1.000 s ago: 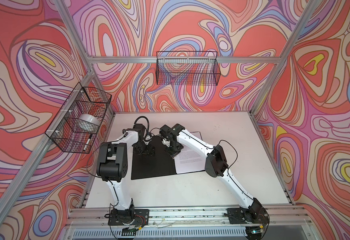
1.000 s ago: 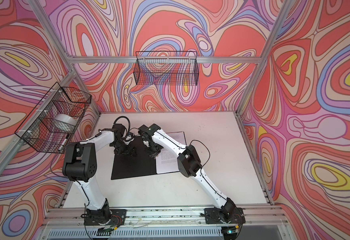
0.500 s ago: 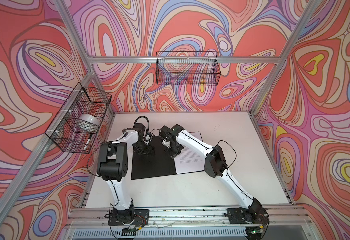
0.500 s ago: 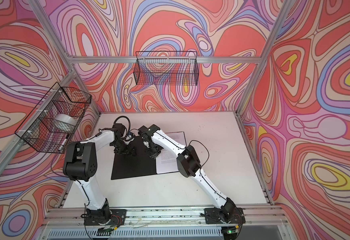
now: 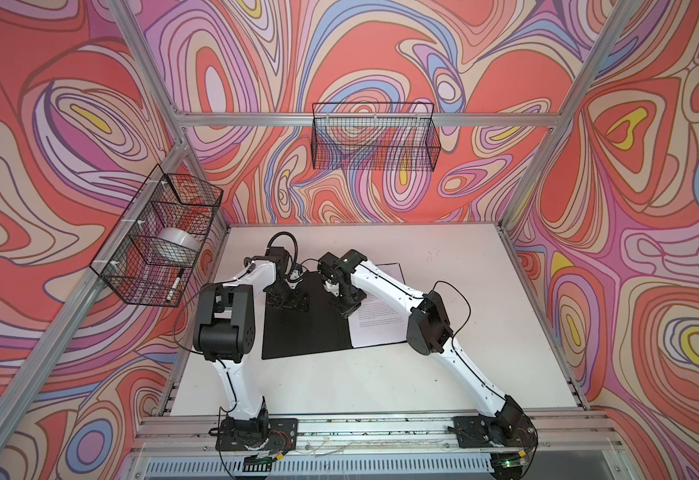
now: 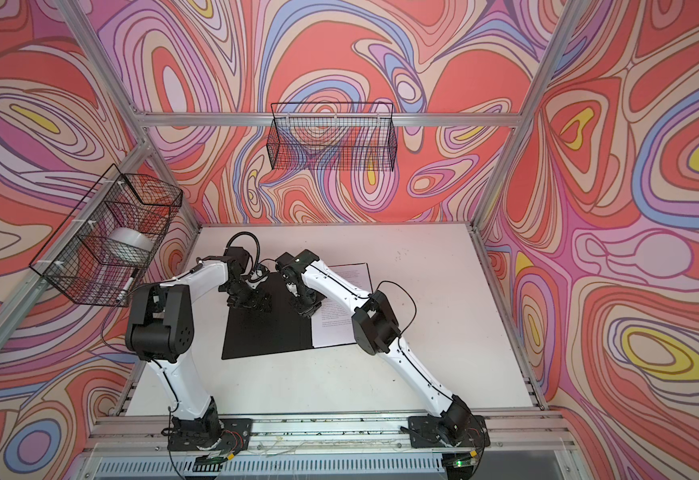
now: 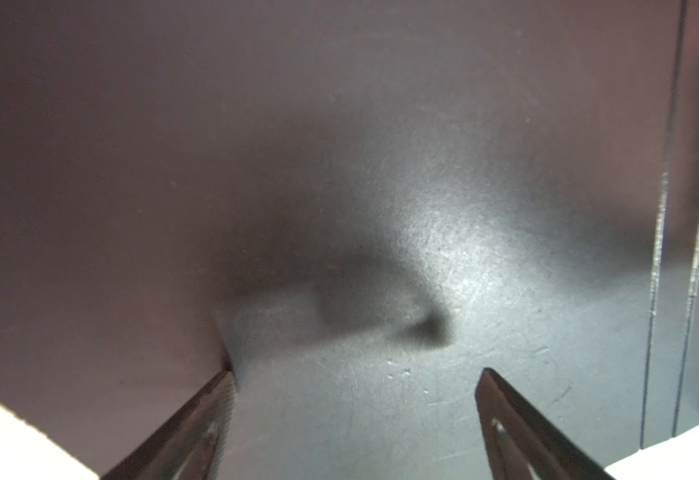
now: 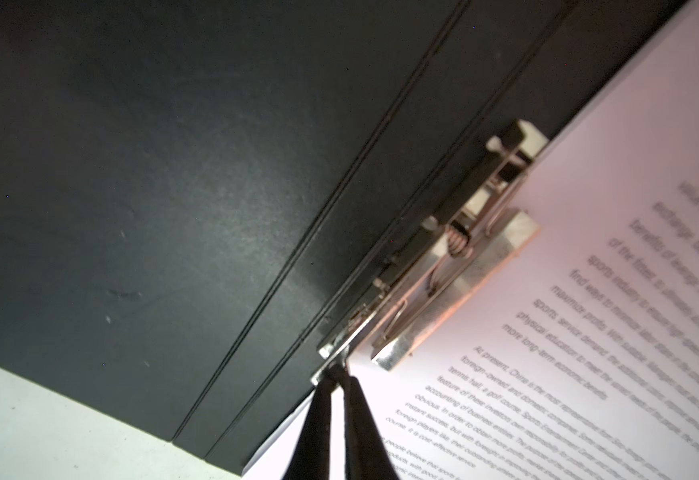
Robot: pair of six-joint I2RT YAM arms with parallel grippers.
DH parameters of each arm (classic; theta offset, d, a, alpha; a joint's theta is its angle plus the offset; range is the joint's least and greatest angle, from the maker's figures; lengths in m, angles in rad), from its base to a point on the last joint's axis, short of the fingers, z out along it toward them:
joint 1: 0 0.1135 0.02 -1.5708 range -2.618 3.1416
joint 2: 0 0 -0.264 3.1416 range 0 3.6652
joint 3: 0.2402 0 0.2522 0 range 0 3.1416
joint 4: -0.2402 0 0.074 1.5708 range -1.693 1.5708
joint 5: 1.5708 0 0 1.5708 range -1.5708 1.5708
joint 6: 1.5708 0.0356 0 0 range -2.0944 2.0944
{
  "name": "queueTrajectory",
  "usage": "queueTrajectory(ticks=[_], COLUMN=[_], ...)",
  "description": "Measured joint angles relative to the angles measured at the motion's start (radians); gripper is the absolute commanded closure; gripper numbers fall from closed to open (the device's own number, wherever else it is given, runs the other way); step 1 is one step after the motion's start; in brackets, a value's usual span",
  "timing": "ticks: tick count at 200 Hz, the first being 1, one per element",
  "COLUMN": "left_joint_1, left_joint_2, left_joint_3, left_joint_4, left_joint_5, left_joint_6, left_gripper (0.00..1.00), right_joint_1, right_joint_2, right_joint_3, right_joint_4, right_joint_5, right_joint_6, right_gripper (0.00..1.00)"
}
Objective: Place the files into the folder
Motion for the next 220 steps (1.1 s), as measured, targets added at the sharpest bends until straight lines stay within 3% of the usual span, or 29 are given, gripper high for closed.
queueTrajectory(ticks=[220], left_joint_1=[0.008], left_joint_2=[0.0], left_joint_3=[0.0], left_joint_4=[0.0], left_joint_5=[0.005], left_joint_6=[0.007], left_gripper=[0.09], right_joint_1=[0.003], right_joint_2=[0.023], right_joint_3=[0.011], right_joint_4=[0.0], right_joint_5=[0.021], right_joint_6=[-0.008], right_gripper=[0.91])
